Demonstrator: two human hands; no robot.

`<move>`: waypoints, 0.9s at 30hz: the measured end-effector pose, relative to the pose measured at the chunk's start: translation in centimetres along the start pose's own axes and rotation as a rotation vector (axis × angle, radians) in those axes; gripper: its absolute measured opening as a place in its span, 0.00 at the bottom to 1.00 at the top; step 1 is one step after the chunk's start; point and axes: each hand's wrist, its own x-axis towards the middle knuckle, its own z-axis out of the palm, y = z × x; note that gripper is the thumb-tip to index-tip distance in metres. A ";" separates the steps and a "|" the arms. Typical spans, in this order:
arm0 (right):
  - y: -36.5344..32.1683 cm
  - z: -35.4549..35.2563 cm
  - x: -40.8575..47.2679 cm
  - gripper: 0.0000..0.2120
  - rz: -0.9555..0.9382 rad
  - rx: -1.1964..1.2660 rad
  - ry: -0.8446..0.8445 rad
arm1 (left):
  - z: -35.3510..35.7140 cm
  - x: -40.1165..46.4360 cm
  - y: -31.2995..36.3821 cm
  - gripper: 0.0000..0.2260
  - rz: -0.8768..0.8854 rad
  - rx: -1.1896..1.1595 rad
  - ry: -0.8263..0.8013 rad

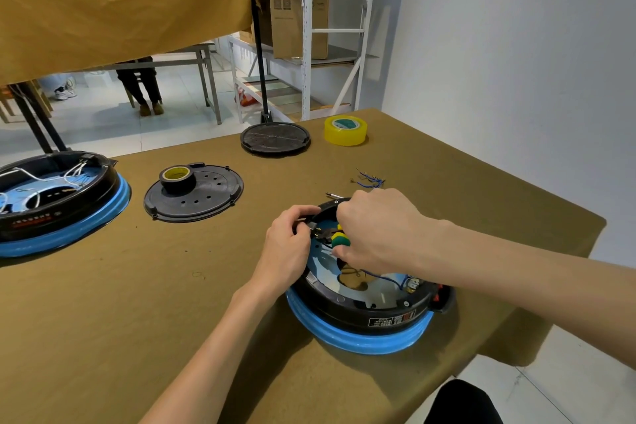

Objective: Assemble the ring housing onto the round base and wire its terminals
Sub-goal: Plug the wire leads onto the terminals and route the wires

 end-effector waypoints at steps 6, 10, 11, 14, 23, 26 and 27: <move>-0.2 -0.2 0.7 0.18 -0.018 -0.024 0.004 | 0.1 -0.1 0.1 0.17 0.006 0.007 0.007; -0.2 -0.2 0.8 0.17 -0.015 -0.009 -0.014 | 0.1 -0.1 0.0 0.17 0.004 0.015 0.009; -0.1 -0.2 0.8 0.17 -0.014 0.000 -0.016 | 0.2 -0.1 0.0 0.17 0.003 0.018 0.010; 0.0 -0.1 0.7 0.17 -0.012 0.025 -0.025 | 0.2 0.0 0.1 0.17 0.005 0.026 0.021; -0.8 -0.3 0.6 0.16 0.008 0.011 -0.025 | 0.1 -0.1 0.3 0.16 -0.001 0.003 0.023; -0.9 -0.6 0.5 0.16 0.011 0.030 -0.034 | 0.1 -0.2 0.3 0.16 -0.001 0.004 0.022; -0.9 -0.6 0.5 0.16 0.012 0.035 -0.041 | 0.1 -0.2 0.3 0.16 -0.003 0.004 0.023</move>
